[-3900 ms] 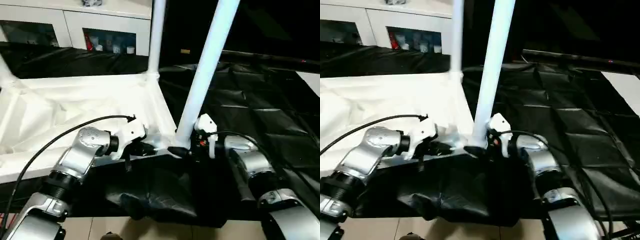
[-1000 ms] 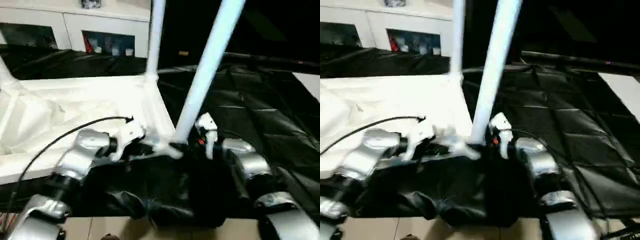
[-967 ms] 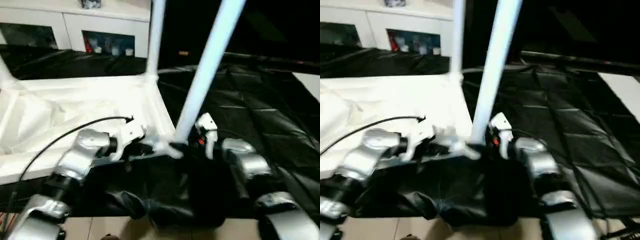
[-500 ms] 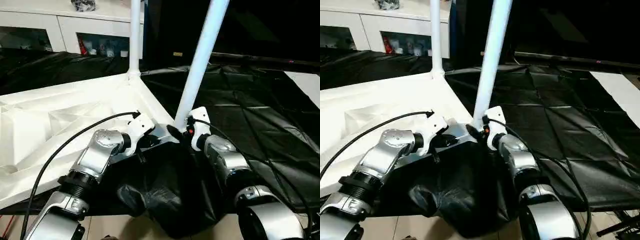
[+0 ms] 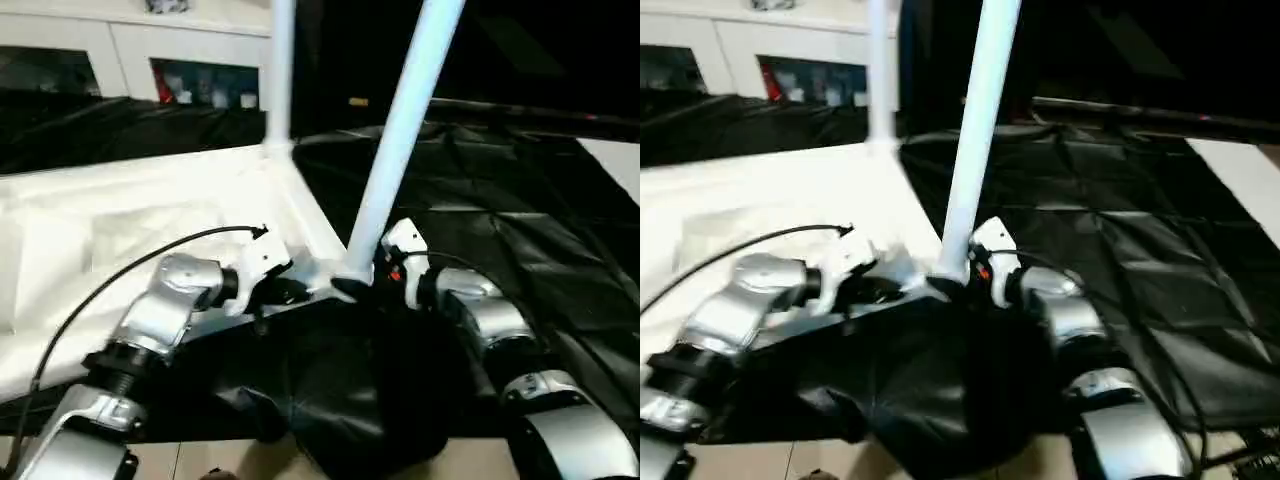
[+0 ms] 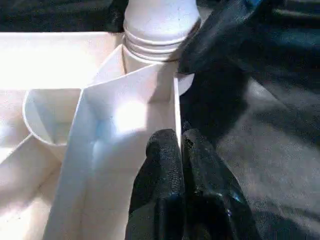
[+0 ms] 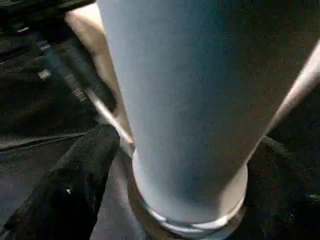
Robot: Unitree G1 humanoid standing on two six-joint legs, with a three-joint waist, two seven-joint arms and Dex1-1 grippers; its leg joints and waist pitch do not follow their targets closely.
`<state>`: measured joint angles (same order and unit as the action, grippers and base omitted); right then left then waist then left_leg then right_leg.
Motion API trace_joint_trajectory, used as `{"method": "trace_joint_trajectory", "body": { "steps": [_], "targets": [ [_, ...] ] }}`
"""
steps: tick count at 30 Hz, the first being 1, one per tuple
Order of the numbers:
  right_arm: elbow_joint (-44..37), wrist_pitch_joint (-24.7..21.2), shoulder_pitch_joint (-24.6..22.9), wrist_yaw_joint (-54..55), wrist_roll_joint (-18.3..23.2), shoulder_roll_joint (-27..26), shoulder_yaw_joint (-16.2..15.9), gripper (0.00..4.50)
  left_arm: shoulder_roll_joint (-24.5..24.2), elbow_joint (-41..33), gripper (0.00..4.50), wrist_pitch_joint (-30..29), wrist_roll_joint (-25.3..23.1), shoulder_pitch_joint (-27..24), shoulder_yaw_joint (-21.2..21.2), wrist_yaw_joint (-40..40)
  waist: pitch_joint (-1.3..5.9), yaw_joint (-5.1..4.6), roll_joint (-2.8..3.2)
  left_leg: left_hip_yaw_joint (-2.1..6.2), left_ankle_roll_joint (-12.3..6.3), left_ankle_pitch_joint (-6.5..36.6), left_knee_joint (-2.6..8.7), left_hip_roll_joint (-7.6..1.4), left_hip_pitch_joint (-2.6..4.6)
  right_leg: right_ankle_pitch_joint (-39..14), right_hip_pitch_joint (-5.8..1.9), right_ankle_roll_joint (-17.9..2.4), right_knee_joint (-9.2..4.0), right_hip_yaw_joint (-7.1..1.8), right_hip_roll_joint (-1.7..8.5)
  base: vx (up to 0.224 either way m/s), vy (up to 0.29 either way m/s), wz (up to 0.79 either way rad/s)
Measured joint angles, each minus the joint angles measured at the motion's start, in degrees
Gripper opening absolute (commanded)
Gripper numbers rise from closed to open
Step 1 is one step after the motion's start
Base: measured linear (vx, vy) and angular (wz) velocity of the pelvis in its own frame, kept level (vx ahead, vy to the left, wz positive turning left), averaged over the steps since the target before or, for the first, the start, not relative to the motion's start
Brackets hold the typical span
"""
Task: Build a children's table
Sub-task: Rotate leg to tighten
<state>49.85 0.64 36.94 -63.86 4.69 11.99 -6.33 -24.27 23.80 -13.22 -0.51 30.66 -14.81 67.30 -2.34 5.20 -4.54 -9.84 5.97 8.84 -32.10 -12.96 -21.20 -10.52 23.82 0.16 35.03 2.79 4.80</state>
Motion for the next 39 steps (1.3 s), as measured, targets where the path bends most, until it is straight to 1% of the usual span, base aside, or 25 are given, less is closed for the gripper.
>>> {"method": "trace_joint_trajectory", "body": {
  "steps": [2,4,5,6,10,16,18,20,22,24,25,26,29,32,34,37,38,39],
  "targets": [
    [-1.2,-0.2,-0.9,-2.7,0.5,0.7,-0.3,3.58,-0.8,0.0,0.0,0.7,0.8,-0.3,-0.2,2.0,-0.01,0.21,-0.02,-0.05,-0.03,0.0,-0.03,0.01,0.0,0.0,-0.02,0.0,-0.02,-0.03,0.02,0.0,0.0,0.0],
    [-1.8,-0.5,-1.2,-4.3,0.5,1.3,-0.8,3.54,-1.5,0.0,0.0,1.2,0.9,-0.4,-0.5,3.7,-0.02,0.31,-0.03,-0.07,-0.02,0.0,-0.06,0.02,0.02,0.0,-0.04,0.0,0.0,-0.05,0.05,0.0,0.0,0.0],
    [-2.0,-0.5,-1.4,-5.2,0.5,1.6,-1.0,3.29,-1.8,-0.1,0.0,1.5,1.0,-0.4,-0.7,4.2,-0.02,0.41,-0.03,-0.07,-0.02,0.0,-0.07,0.01,0.06,0.0,-0.08,0.0,0.01,-0.05,0.05,0.0,0.0,0.0],
    [-2.2,-0.6,-1.5,-6.2,0.5,1.8,-1.1,3.29,-2.0,-0.1,0.0,1.8,1.0,-0.5,-0.9,4.8,-0.02,0.49,-0.04,-0.07,-0.02,0.0,-0.1,0.01,0.1,0.0,-0.1,0.0,0.04,-0.05,0.05,0.0,0.0,0.0],
    [-2.5,-1.2,-1.7,-8.0,0.5,2.2,-1.7,2.91,-2.4,-0.1,0.0,2.0,1.2,-0.7,-1.0,6.2,-0.03,0.65,-0.05,-0.07,-0.01,0.0,-0.1,0.01,0.13,0.0,-0.15,0.0,0.09,-0.09,0.06,0.0,0.0,0.0],
    [-4.2,-1.9,-2.7,-8.8,0.9,2.5,-1.8,2.72,-2.7,-0.1,0.0,2.3,1.6,-0.7,-1.3,7.1,-0.02,0.75,-0.07,-0.07,-0.01,0.0,-0.12,0.02,0.12,0.0,-0.17,0.0,0.1,-0.11,0.06,0.0,0.0,0.0],
    [-4.2,-1.9,-2.7,-8.9,0.9,2.2,-1.8,2.72,-2.6,-0.1,0.0,2.4,1.6,-0.7,-1.3,6.9,-0.01,0.8,-0.08,-0.07,-0.01,0.0,-0.12,0.02,0.12,0.0,-0.18,0.0,0.1,-0.11,0.06,0.0,0.0,0.0],
    [-4.0,-2.4,-3.0,-5.6,1.1,1.2,-0.6,2.72,-1.5,0.4,0.0,2.4,1.0,-0.7,-0.9,4.5,0.0,0.87,-0.1,-0.07,-0.01,0.0,-0.13,0.03,0.17,0.0,-0.23,0.0,0.11,-0.12,0.06,0.0,0.0,0.0],
    [-3.1,-2.5,-3.0,-0.1,1.1,-0.4,0.5,2.7,-0.8,1.3,0.0,2.2,0.5,-0.4,-0.4,1.5,0.02,0.62,-0.13,-0.07,0.0,0.0,-0.13,0.04,0.28,0.0,-0.32,-0.1,0.17,-0.13,0.06,0.0,0.0,0.0],
    [-2.0,-2.5,-2.9,6.4,1.1,-2.6,2.1,2.7,0.2,2.1,0.0,1.8,-0.3,-0.1,0.1,-1.3,0.02,0.12,-0.13,-0.05,0.0,0.0,-0.1,0.06,0.37,-0.1,-0.36,0.1,0.15,-0.15,0.07,0.0,0.0,0.0],
    [-0.7,-2.4,-2.5,12.4,1.2,-4.7,3.7,2.7,1.4,3.1,0.0,1.4,-1.3,0.5,0.4,-4.0,0.03,-0.25,-0.14,-0.02,0.0,0.0,-0.09,0.06,0.43,-0.1,-0.38,0.2,0.15,-0.15,0.07,0.0,0.0,0.0],
    [0.1,-2.3,-2.0,16.2,1.3,-6.0,4.4,2.7,2.2,3.8,0.0,1.0,-1.8,1.0,0.5,-5.7,0.03,-0.45,-0.15,-0.02,0.01,0.0,-0.12,0.06,0.47,-0.1,-0.37,0.2,0.15,-0.15,0.07,0.0,0.0,0.0],
    [2.2,-1.2,-1.0,25.8,1.3,-8.9,6.2,2.7,4.6,4.2,0.0,-0.8,-3.2,1.6,0.8,-10.4,0.02,-0.83,-0.15,0.07,0.0,0.0,-0.11,0.07,0.51,-0.1,-0.37,0.2,0.0,-0.16,0.09,0.0,0.0,0.0],
    [3.3,-0.3,-0.3,31.8,1.0,-10.4,6.5,2.7,6.4,4.2,0.0,-2.6,-3.8,1.9,0.9,-13.4,0.02,-0.92,-0.15,0.06,0.0,0.0,-0.1,0.1,0.52,-0.1,-0.37,0.2,-0.01,-0.19,0.19,0.0,0.0,0.0],
    [4.3,0.2,0.3,33.2,0.7,-10.8,6.6,3.4,6.9,4.2,0.0,-3.5,-3.9,2.1,0.9,-14.2,0.03,-0.94,-0.15,0.05,0.0,0.0,-0.11,0.15,0.52,-0.1,-0.37,0.2,-0.02,-0.19,0.25,0.0,0.0,0.0],
    [4.9,0.2,0.9,33.1,-0.1,-10.8,6.8,3.44,7.6,4.1,0.0,-3.9,-3.9,2.3,0.8,-14.2,0.02,-0.88,-0.13,0.03,0.0,0.0,-0.11,0.16,0.41,-0.1,-0.36,0.2,-0.02,-0.19,0.27,0.0,0.0,0.0],
    [4.9,0.1,1.1,32.6,-0.1,-10.5,6.8,3.59,7.6,3.9,0.0,-3.9,-3.9,2.4,0.7,-13.9,0.03,-0.71,-0.09,0.02,0.0,0.0,-0.1,0.17,0.37,-0.1,-0.36,0.2,-0.03,-0.19,0.28,0.0,0.0,0.0],
    [4.9,0.1,1.1,31.7,-0.2,-10.2,6.8,3.59,7.6,3.9,0.0,-3.9,-3.9,2.4,0.7,-13.6,0.04,-0.58,-0.08,0.01,0.0,0.0,-0.09,0.16,0.36,-0.1,-0.36,0.2,-0.02,-0.19,0.28,0.0,0.0,0.0]
  ]
}}
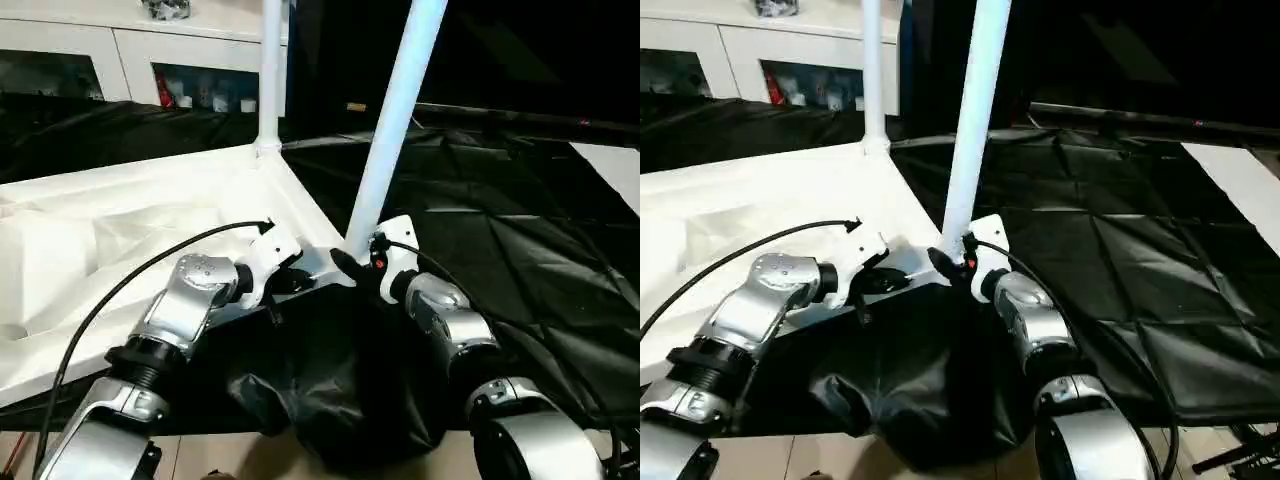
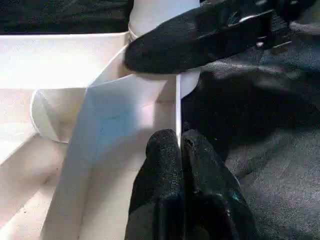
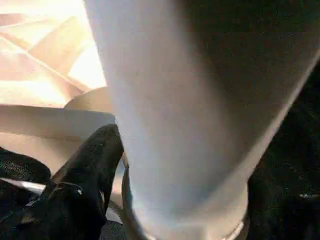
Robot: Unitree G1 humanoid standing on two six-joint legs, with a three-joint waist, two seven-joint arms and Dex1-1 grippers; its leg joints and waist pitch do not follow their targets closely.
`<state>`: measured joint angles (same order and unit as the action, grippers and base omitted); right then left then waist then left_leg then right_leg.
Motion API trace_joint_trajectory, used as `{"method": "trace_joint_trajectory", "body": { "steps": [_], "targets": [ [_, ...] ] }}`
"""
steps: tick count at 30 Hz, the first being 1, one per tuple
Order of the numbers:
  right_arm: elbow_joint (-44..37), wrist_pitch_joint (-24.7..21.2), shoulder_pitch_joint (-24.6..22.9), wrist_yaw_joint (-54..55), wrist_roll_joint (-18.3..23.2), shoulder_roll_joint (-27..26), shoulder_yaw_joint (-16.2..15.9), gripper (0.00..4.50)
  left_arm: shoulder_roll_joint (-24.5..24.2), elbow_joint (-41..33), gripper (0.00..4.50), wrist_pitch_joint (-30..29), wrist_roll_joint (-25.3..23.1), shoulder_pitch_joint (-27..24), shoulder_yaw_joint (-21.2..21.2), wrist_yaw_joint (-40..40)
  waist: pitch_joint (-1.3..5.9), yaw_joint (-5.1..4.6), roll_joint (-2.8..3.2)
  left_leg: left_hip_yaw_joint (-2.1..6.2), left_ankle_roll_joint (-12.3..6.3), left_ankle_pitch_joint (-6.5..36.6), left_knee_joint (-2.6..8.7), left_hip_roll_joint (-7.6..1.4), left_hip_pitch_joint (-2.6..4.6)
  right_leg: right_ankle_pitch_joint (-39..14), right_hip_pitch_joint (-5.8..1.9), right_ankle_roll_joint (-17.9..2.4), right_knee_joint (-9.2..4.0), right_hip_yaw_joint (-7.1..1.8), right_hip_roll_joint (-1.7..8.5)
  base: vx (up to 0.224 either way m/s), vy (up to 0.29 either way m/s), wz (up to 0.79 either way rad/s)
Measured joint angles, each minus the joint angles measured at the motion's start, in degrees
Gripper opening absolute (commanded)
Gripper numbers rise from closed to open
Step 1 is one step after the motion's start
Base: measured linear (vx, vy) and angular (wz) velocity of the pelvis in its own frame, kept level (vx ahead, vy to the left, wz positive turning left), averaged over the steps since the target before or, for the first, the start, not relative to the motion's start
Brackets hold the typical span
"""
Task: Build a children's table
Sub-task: Rotate leg to tighten
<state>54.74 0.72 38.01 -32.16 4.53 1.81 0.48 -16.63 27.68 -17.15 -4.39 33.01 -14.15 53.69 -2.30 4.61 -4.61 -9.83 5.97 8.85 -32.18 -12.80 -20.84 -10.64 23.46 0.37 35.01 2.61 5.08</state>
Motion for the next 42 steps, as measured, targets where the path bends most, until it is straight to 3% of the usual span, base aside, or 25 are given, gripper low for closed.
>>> {"method": "trace_joint_trajectory", "body": {
  "steps": [1,3,15,16,18,25,35,42],
  "targets": [
    [-0.1,-0.1,0.0,-2.0,0.0,0.8,0.0,3.86,0.0,-0.1,0.0,0.0,0.0,0.0,0.0,0.5,0.01,0.23,0.06,-0.01,0.0,0.0,0.02,0.0,-0.01,0.0,0.0,0.0,0.0,0.01,0.0,0.0,0.0,0.0],
    [-0.4,-0.2,0.0,-5.7,0.0,2.2,-0.5,3.94,0.0,-0.3,0.0,0.1,0.1,0.0,-0.1,1.4,0.01,0.41,0.12,-0.01,0.0,0.0,0.06,-0.01,-0.03,0.2,0.0,-0.2,0.03,0.01,-0.01,0.0,0.0,0.0],
    [-5.5,0.9,-2.6,-33.1,0.0,11.3,-6.1,3.94,-5.1,-2.2,0.0,4.8,3.3,-2.2,-0.5,13.9,-0.01,0.72,0.28,-0.06,-0.05,0.0,0.12,-0.07,-0.22,0.0,0.04,0.0,0.01,0.1,-0.01,0.0,0.0,0.0],
    [-6.7,0.3,-3.0,-35.5,0.3,12.2,-6.9,3.62,-5.6,-2.3,0.0,5.3,3.7,-2.4,-0.8,15.3,-0.02,0.77,0.29,-0.06,-0.05,0.0,0.1,-0.08,-0.21,0.0,0.02,0.0,0.02,0.09,-0.01,0.0,0.0,0.0],
    [-7.8,-0.6,-3.6,-38.3,0.7,13.1,-7.5,3.62,-6.5,-2.6,0.0,5.9,4.3,-2.9,-1.1,17.2,-0.02,0.9,0.3,-0.07,-0.05,0.0,0.09,-0.09,-0.15,0.0,-0.06,0.0,0.04,0.08,-0.01,0.0,0.0,0.0],
    [-9.6,-2.8,-4.1,-43.5,1.3,14.4,-9.0,2.92,-8.4,-2.8,0.0,6.5,5.5,-3.2,-1.6,22.0,-0.05,1.23,0.35,-0.06,-0.04,0.0,0.09,-0.1,-0.16,0.0,-0.05,0.0,0.15,0.08,-0.01,0.0,0.0,0.0],
    [-11.8,-3.8,-5.5,-42.8,1.6,13.5,-9.0,2.69,-9.0,-2.7,0.0,6.9,5.8,-3.3,-1.8,22.4,-0.06,1.35,0.37,-0.06,-0.04,0.0,0.09,-0.11,-0.13,0.0,-0.06,0.0,0.16,0.08,-0.01,0.0,0.0,0.0],
    [-5.2,-2.0,-3.3,-22.5,1.7,7.5,-3.8,2.67,-5.3,-0.7,0.0,5.0,2.7,-1.9,0.1,10.8,-0.06,0.06,0.36,-0.01,-0.03,0.0,0.07,-0.08,-0.01,-0.1,-0.08,0.1,0.12,0.07,0.0,0.0,0.0,0.0]
  ]
}}
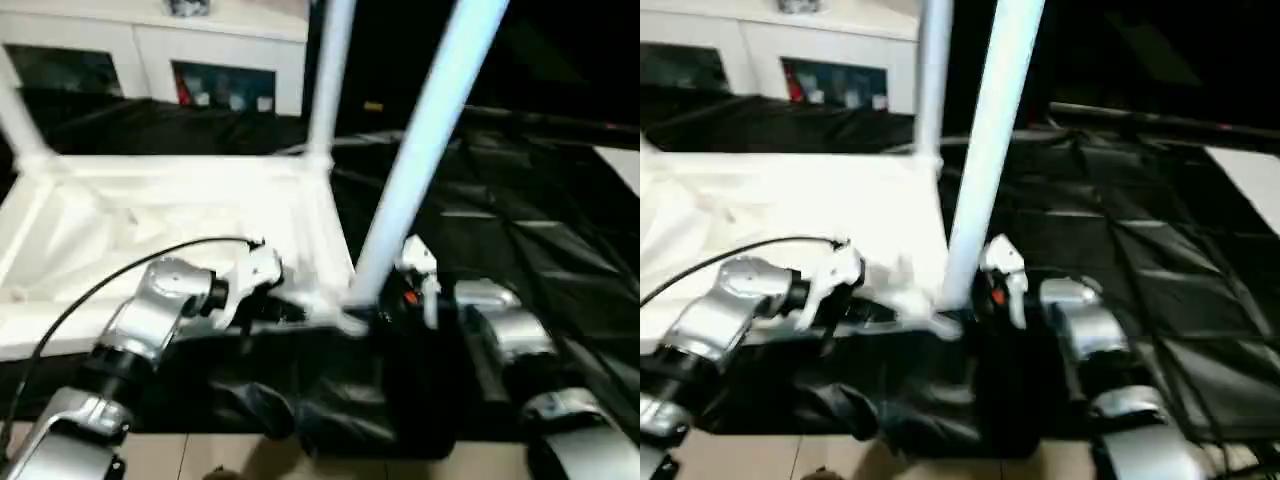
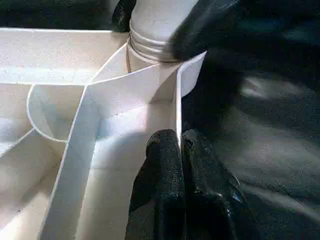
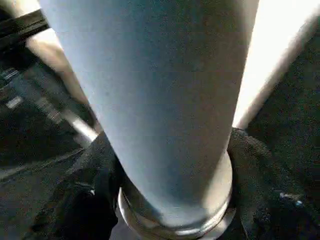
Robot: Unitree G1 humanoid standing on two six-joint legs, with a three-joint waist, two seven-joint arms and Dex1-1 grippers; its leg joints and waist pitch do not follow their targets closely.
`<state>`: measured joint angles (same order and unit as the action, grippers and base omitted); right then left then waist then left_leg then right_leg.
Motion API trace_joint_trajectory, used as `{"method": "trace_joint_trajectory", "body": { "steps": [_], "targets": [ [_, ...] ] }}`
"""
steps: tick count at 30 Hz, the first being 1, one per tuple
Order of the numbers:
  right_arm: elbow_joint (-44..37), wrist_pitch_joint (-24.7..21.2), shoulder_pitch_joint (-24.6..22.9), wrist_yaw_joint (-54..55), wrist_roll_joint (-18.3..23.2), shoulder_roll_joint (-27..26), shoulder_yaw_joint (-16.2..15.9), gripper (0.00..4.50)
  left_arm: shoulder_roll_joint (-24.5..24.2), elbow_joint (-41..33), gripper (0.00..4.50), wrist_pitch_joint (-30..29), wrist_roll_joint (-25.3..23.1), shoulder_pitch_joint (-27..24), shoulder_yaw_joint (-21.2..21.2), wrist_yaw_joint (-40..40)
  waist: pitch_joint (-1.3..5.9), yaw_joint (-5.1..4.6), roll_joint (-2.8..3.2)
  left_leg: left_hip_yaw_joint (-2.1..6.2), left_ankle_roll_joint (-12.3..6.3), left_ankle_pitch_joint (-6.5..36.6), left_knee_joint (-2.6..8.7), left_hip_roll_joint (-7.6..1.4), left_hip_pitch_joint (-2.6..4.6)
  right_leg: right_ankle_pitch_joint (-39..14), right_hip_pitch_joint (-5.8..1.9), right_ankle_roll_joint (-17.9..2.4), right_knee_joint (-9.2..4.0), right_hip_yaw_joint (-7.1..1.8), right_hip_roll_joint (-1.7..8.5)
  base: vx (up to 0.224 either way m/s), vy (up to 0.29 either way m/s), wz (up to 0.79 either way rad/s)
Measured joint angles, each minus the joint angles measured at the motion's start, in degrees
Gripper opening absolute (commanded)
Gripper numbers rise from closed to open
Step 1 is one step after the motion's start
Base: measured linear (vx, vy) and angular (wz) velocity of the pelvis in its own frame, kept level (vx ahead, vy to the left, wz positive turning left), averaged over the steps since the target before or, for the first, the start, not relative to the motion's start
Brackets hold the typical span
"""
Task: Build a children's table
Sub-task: Rotate leg to tighten
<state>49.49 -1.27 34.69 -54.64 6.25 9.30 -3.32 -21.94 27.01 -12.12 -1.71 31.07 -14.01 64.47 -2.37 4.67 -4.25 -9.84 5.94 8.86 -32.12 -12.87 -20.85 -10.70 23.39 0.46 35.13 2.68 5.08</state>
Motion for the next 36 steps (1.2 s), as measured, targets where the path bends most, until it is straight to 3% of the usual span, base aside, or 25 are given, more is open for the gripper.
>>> {"method": "trace_joint_trajectory", "body": {
  "steps": [9,12,15,16,22,28,34,36],
  "targets": [
    [5.9,0.1,4.5,23.2,0.2,-6.6,5.2,2.67,6.8,1.9,0.0,-4.4,-3.3,2.6,0.7,-13.5,0.0,-0.62,0.11,-0.02,0.0,0.0,-0.04,0.03,-0.14,0.1,0.07,-0.1,-0.05,-0.06,0.0,0.0,0.0,0.0],
    [6.3,0.9,4.5,24.2,0.4,-7.2,5.9,3.39,7.4,1.9,0.0,-4.6,-3.3,2.6,0.7,-14.1,0.1,-0.56,0.28,-0.03,0.0,0.0,-0.01,0.04,-0.14,0.2,0.05,-0.2,-0.05,-0.06,0.01,0.0,0.0,0.0],
    [6.4,1.6,4.5,23.7,0.1,-7.3,5.8,3.59,7.4,1.6,0.0,-4.6,-3.3,2.6,0.7,-13.5,0.12,-0.36,0.35,-0.03,0.0,0.0,0.03,0.03,-0.15,0.1,0.06,-0.2,-0.07,-0.03,-0.01,0.0,0.0,0.0],
    [6.4,1.8,4.5,23.2,-0.2,-7.3,5.7,3.8,7.1,1.5,0.0,-4.6,-3.3,2.6,0.7,-13.1,0.11,-0.31,0.36,-0.03,0.0,0.0,0.04,0.03,-0.16,0.1,0.06,-0.2,-0.08,-0.02,-0.02,0.0,0.0,0.0],
    [4.6,1.9,3.6,13.2,-0.5,-4.0,2.9,3.8,5.1,0.2,0.0,-4.6,-2.2,1.9,0.5,-8.4,0.09,-0.18,0.36,-0.04,0.0,0.0,0.03,0.02,-0.22,0.1,0.07,-0.1,-0.17,-0.02,-0.03,0.0,0.0,0.0],
    [0.5,1.8,1.5,-3.4,-1.5,1.8,-1.5,3.8,1.2,-1.0,0.0,-2.5,-0.1,0.9,-0.6,0.0,0.05,0.55,0.29,-0.05,-0.01,0.0,0.02,0.0,-0.22,0.1,0.05,-0.1,-0.16,0.0,-0.04,0.0,0.0,0.0],
    [-3.0,-1.3,0.2,-14.3,-0.7,5.5,-3.6,3.8,-0.8,-1.0,0.0,-0.6,0.8,0.6,-1.5,5.3,-0.01,1.04,0.19,-0.05,-0.01,0.0,-0.02,-0.02,-0.23,0.1,-0.03,-0.1,-0.12,-0.02,-0.01,0.0,0.0,0.0],
    [-4.4,-2.6,-0.6,-16.5,0.1,6.0,-3.8,3.56,-1.3,-1.0,0.0,-0.2,1.4,0.4,-1.8,6.7,0.0,1.29,0.18,-0.05,-0.01,0.0,-0.02,-0.03,-0.22,0.1,-0.03,-0.1,-0.11,-0.01,-0.01,0.0,0.0,0.0]
  ]
}}
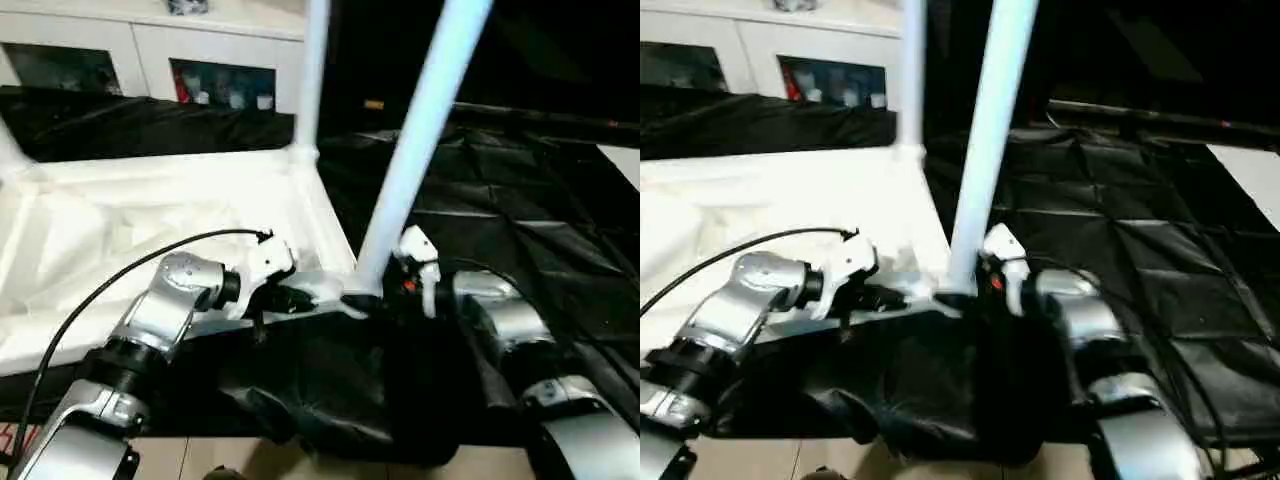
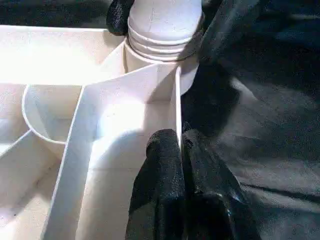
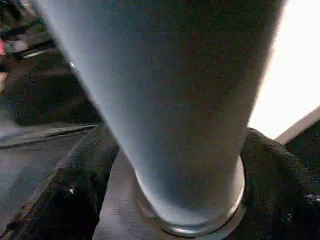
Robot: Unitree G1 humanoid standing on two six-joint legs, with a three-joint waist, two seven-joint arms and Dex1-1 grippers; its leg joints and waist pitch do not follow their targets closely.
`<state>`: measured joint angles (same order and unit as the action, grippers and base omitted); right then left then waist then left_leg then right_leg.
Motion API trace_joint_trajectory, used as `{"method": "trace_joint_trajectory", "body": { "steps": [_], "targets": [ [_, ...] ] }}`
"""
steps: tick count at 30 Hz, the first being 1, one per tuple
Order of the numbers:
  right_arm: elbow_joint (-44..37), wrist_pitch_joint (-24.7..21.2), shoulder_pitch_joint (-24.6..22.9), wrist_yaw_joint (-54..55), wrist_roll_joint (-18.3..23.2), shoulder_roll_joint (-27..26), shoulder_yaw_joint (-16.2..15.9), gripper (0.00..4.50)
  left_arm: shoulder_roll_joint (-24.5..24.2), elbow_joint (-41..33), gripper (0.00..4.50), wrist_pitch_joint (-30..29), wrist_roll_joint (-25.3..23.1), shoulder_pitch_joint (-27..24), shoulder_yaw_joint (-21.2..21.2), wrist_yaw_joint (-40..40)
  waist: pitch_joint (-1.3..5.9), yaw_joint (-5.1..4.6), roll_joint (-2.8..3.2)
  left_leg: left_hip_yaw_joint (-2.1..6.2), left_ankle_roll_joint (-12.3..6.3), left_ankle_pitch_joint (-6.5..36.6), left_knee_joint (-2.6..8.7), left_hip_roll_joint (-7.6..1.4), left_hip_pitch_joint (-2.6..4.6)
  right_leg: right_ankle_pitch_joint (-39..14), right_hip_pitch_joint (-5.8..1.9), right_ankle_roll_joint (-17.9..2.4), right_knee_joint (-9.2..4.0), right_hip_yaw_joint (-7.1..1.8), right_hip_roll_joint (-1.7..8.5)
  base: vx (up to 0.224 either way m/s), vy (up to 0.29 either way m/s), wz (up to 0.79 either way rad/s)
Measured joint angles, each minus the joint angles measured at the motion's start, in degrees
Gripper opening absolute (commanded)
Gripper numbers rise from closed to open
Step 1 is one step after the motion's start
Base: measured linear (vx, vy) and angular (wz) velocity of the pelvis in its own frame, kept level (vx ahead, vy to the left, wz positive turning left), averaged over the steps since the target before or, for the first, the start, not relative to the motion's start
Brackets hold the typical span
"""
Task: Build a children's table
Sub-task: Rotate leg to tighten
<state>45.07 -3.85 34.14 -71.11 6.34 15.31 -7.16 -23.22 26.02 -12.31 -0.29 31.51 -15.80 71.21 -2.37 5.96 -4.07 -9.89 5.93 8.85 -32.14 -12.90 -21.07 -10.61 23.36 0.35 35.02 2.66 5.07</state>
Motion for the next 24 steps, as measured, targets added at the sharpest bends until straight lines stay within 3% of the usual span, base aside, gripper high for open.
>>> {"method": "trace_joint_trajectory", "body": {
  "steps": [8,14,24],
  "targets": [
    [-1.1,-1.9,-0.6,-2.4,0.8,0.1,-0.1,2.84,-0.8,0.0,0.0,1.0,0.6,-0.3,-0.2,3.1,0.0,0.58,0.0,-0.01,0.0,0.0,-0.01,0.0,0.0,0.0,0.01,0.0,0.01,0.0,0.0,0.0,0.0,0.0],
    [-2.0,-2.3,-1.3,-0.5,0.8,-0.5,0.3,2.66,-0.8,0.0,0.0,1.0,0.6,-0.3,-0.3,2.2,0.01,0.56,-0.01,-0.01,0.0,0.0,0.01,0.0,0.03,0.0,0.0,0.0,0.02,0.0,0.0,0.0,0.0,0.0],
    [5.3,-0.7,1.7,25.4,1.2,-8.9,7.6,2.63,4.7,2.0,0.0,-1.5,-3.3,0.7,2.0,-12.6,0.04,-1.08,-0.07,0.02,0.01,0.0,-0.04,0.05,0.13,-0.1,0.01,0.2,0.07,-0.08,0.03,0.0,0.0,0.0]
  ]
}}
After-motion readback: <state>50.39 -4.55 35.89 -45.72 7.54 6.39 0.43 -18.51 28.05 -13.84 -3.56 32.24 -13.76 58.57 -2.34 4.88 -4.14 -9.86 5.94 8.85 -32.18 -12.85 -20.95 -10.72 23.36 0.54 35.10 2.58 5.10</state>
